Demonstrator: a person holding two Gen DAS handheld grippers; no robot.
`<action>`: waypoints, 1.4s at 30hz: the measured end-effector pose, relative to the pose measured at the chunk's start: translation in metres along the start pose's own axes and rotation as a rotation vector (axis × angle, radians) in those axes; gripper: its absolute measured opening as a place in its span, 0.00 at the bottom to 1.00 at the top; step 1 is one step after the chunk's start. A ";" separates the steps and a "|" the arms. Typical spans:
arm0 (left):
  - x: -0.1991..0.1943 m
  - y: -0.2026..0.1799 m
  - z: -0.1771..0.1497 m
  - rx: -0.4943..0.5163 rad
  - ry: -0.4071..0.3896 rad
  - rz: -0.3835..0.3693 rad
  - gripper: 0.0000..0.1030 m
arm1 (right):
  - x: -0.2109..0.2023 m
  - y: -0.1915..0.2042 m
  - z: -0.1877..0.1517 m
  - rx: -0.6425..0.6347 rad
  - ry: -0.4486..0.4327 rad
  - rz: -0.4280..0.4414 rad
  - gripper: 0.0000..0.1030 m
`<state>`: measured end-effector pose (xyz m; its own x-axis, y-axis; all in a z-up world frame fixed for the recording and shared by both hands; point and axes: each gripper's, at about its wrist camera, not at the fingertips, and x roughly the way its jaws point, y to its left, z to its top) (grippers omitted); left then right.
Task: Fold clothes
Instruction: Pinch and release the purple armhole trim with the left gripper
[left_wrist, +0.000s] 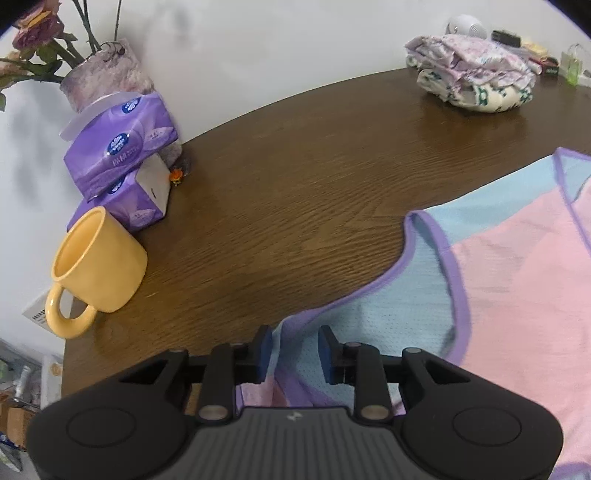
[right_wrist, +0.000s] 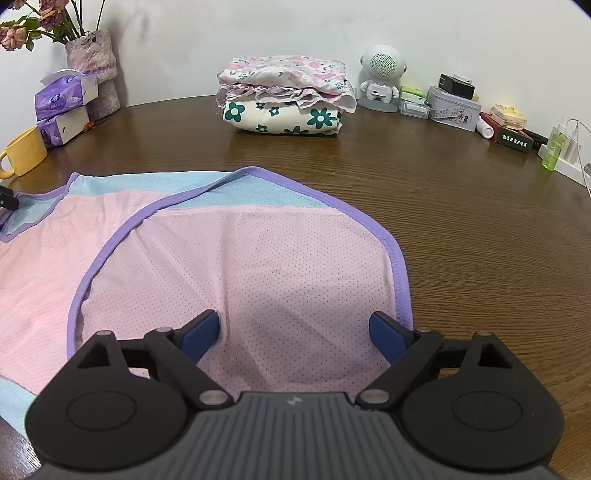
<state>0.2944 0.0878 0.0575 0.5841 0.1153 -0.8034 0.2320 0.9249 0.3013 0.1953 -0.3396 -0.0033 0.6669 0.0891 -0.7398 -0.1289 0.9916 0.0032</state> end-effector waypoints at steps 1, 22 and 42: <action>0.002 -0.001 0.001 -0.002 -0.003 0.009 0.25 | 0.000 0.000 0.000 0.000 -0.001 0.000 0.87; -0.005 0.000 0.001 -0.134 -0.011 0.019 0.09 | 0.001 0.002 -0.001 0.012 0.001 -0.012 0.89; 0.009 -0.001 0.003 -0.105 -0.003 0.089 0.06 | 0.001 0.001 -0.002 0.007 -0.002 -0.007 0.89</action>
<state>0.3019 0.0868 0.0511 0.6012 0.1977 -0.7742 0.0964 0.9439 0.3159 0.1947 -0.3382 -0.0051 0.6695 0.0828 -0.7382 -0.1192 0.9929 0.0033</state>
